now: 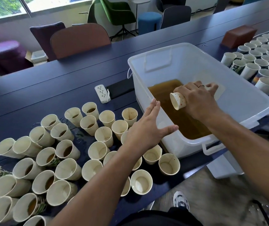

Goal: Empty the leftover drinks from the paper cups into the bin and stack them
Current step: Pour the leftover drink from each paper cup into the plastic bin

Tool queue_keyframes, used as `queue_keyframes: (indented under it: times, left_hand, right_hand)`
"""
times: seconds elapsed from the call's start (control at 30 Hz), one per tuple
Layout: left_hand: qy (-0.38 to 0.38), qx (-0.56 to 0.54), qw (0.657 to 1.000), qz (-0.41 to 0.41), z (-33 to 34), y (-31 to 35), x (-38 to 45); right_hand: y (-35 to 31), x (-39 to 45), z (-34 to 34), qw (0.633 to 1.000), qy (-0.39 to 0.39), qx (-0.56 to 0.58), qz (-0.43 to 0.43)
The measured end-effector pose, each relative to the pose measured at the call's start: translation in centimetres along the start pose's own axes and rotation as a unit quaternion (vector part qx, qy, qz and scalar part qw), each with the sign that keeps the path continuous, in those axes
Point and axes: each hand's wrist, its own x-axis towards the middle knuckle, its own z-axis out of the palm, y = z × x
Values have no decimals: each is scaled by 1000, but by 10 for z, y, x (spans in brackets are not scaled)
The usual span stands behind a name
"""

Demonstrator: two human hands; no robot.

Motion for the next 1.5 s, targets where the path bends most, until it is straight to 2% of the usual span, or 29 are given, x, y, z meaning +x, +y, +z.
queue_keyframes:
  times: [0.13,0.37,0.43,0.57,0.77,0.9,1.03,1.17,1.23,1.33,1.4,1.5]
  left_hand:
    - [0,2,1000,5,-1,1,-1]
    - [15,6,1000,14,-6,-1,-3]
    - [25,-27,999,21,-11,-4,-5]
    - [95,-140,985,20,-38,-14,-17]
    - [214,-257,942,18,-98,-24,-55]
    - [268,-279,922,-12,-116,-43,-85]
    - [294,-288,907,-89,-120,-76,-108]
    - [223,-286,912,-192,-116,-112,-129]
    - [197,-268,914,-231,-111,-129,-138]
    - [233,-241,900,-279,-108,-153,-148]
    - [264,-209,895,-294,-109,-164,-152]
    - [293,-158,885,-324,-110,-177,-151]
  right_hand:
    - [0,-1,2,999,-41,-1,10]
    - [-3,2,-5,995,18,92,47]
    - [-8,4,-12,993,42,104,42]
    - [-33,10,-39,982,72,166,47]
    - [-105,8,-78,957,49,284,0]
    - [-158,-1,-74,936,18,345,-64]
    - [-200,-11,-48,916,-34,386,-99]
    - [-231,-23,-21,904,-104,383,-158]
    - [-241,-24,-11,897,-179,355,-193]
    - [-244,-11,-5,892,-294,216,-268]
    - [-246,6,0,898,-309,171,-264]
    - [-256,36,13,914,-270,239,-188]
